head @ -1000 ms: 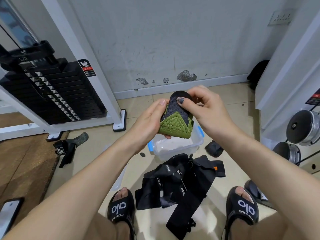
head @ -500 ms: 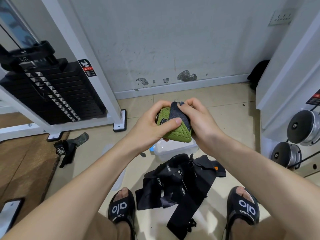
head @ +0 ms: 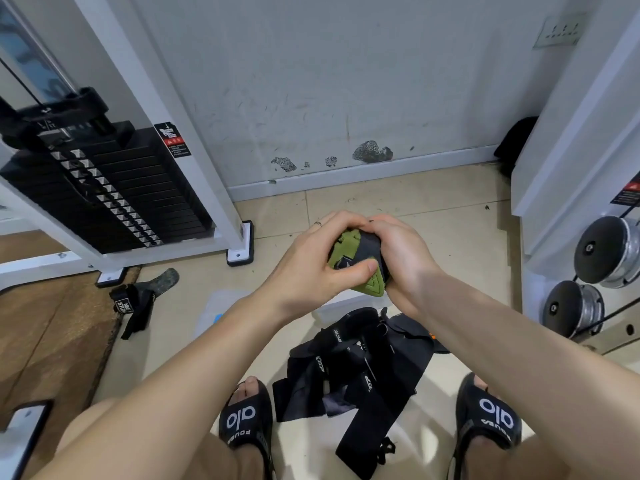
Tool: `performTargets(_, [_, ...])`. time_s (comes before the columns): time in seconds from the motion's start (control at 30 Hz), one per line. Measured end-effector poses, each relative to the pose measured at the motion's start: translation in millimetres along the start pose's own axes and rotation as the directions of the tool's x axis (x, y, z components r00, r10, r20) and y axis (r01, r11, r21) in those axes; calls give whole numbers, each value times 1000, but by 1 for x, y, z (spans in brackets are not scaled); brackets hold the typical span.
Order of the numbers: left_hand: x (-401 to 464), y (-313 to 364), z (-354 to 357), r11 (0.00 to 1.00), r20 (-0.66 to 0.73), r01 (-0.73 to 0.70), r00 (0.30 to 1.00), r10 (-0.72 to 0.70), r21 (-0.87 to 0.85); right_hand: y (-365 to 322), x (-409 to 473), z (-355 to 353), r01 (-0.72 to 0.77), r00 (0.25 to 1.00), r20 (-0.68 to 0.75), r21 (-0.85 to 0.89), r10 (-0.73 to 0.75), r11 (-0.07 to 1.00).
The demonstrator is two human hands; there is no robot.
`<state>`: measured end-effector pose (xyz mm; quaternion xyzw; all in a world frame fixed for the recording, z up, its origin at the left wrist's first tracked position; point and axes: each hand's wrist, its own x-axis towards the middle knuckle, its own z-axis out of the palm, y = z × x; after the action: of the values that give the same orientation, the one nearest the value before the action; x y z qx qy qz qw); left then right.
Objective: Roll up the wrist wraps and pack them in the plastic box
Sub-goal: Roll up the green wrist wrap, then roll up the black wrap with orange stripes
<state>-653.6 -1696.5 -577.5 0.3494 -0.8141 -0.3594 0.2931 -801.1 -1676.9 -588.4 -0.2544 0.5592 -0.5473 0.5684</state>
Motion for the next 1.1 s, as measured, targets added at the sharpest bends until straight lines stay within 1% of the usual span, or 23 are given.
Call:
performTargets(0.1, [1,-3,7,999,14,-16,1000,15,44,1,3,-1,-39,999,-29,-13,39,999])
performTargets(0.17, [4,-8,9,1000,13,-2,1000,1,24,-1,5,-3,-71,997,0,-31,71,997])
performTargets(0.27, [9,-11,12,1000,20,2,1000,-3,31,-4,6,-11,-106,994,33,10,106,994])
performTargets(0.33, [11,-14,17,999,18,3,1000,-4,49,-4,4,-19,-125,988,91,-29,127,992])
performTargets(0.43, [11,-18,29,991,6,127,992,-127,-46,1,-2,-36,-140,972,178,-88,154,986])
performTargets(0.53, [14,-17,40,955,86,237,971,-224,-179,4,-9,-60,-100,955,263,-151,138,983])
performTargets(0.57, [15,-17,43,946,122,263,962,-243,-190,5,-11,-68,-102,950,275,-174,148,979])
performTargets(0.63, [17,-18,48,938,204,315,937,-283,-145,9,-12,-85,-133,943,269,-231,194,964])
performTargets(0.73, [18,-25,58,901,358,429,854,-378,-73,18,-9,-106,-205,949,182,-258,256,944])
performTargets(0.8, [20,-31,66,862,427,501,797,-427,-74,21,-3,-116,-258,955,80,-256,287,932])
performTargets(0.83, [22,-35,70,854,443,517,780,-443,-58,23,4,-120,-271,959,7,-268,283,925])
performTargets(0.93, [26,-56,85,849,440,520,742,-505,96,28,31,-138,-257,960,-181,-254,215,932])
performTargets(1.03, [21,-89,103,821,459,503,682,-570,271,44,59,-163,-264,929,-321,-218,186,940])
performTargets(1.07, [18,-100,110,815,476,492,663,-578,305,52,67,-173,-281,914,-366,-253,178,926])
performTargets(1.1, [15,-110,118,813,495,485,647,-581,321,61,76,-183,-305,900,-407,-329,158,894])
